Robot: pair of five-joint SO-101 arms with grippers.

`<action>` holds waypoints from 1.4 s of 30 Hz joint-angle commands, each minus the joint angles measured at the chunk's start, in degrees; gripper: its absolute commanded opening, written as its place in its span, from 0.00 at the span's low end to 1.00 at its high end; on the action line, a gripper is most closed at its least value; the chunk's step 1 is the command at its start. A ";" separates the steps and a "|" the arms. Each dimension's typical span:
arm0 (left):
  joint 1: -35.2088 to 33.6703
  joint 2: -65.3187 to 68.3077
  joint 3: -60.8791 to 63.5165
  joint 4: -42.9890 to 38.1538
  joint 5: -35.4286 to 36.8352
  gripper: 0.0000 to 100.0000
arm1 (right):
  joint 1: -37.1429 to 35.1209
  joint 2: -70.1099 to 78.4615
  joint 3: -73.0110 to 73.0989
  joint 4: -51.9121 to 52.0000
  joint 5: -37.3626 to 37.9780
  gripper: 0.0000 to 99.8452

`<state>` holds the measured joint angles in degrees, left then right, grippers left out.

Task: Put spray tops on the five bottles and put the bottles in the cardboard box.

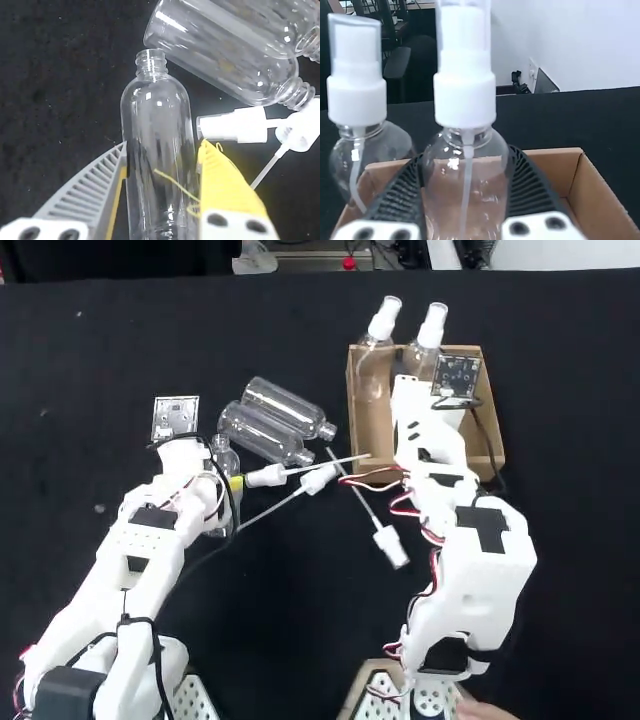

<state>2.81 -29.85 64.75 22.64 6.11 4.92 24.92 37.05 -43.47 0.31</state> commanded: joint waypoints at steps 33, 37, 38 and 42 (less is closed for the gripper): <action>-0.75 -0.62 -0.31 -0.53 0.44 0.22 | 2.02 -0.04 -2.77 -1.49 0.00 0.02; -0.75 -0.62 -0.31 -0.53 0.44 0.22 | 2.02 -0.04 -2.77 -1.49 0.00 0.01; -0.75 -0.62 -0.31 -0.53 0.44 0.22 | 2.11 -0.04 -2.86 -1.49 0.00 0.01; -0.75 -0.62 -0.31 -0.53 0.44 0.22 | 1.76 -0.04 -2.77 -1.49 0.00 0.01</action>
<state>2.81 -29.85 64.75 22.64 6.11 5.63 24.92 37.05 -43.47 0.31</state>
